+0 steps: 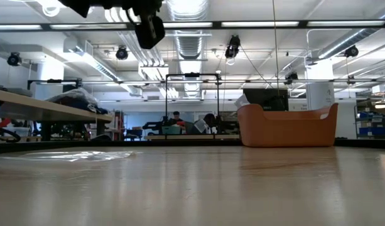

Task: Roll bandage
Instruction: Roll the green bandage

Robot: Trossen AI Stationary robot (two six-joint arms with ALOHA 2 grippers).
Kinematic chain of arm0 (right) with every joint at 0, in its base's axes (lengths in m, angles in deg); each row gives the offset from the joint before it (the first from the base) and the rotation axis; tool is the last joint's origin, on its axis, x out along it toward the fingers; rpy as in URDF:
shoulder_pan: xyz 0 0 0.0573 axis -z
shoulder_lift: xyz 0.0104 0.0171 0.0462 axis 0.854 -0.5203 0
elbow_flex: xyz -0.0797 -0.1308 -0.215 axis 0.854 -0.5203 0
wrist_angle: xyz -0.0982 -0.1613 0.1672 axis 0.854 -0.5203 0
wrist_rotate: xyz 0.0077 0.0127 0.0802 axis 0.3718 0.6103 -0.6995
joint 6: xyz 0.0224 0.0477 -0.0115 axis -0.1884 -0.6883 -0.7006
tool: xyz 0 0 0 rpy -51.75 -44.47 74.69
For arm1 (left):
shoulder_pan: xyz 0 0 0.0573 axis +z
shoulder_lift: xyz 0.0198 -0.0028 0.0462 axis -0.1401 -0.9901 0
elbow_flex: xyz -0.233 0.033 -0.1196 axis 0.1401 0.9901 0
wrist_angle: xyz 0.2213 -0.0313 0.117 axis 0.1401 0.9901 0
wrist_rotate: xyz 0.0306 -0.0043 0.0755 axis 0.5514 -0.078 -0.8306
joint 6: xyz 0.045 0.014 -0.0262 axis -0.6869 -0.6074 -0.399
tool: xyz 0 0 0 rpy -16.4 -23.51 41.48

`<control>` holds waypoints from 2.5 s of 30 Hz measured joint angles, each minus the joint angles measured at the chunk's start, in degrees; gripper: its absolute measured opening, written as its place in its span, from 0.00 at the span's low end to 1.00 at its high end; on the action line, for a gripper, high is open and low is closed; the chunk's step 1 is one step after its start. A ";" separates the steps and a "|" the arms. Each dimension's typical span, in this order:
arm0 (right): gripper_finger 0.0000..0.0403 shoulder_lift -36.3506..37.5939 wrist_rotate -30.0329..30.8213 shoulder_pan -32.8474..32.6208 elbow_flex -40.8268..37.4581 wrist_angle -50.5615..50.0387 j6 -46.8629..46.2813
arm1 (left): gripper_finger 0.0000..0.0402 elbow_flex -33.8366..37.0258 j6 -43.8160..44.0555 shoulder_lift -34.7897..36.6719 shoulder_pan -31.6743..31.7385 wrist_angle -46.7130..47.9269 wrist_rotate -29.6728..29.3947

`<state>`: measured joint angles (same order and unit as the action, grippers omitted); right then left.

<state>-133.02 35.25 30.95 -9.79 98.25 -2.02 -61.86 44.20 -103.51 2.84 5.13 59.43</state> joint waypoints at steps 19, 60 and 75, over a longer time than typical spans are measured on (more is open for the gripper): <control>0.02 0.04 0.33 1.72 0.00 -0.63 2.18 | 0.30 -0.28 0.03 0.59 -1.86 -2.09 -2.41; 0.02 1.14 2.21 1.17 0.20 -0.86 1.66 | 0.72 -5.85 -46.39 21.69 -9.08 7.75 -22.34; 0.02 7.64 7.45 -3.59 -3.93 -11.14 -11.79 | 0.67 -5.28 -50.79 15.36 -19.17 6.48 -37.01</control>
<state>-125.37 42.70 27.36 -13.73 87.12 -13.82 -67.14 -6.59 -88.15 -16.33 11.61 22.41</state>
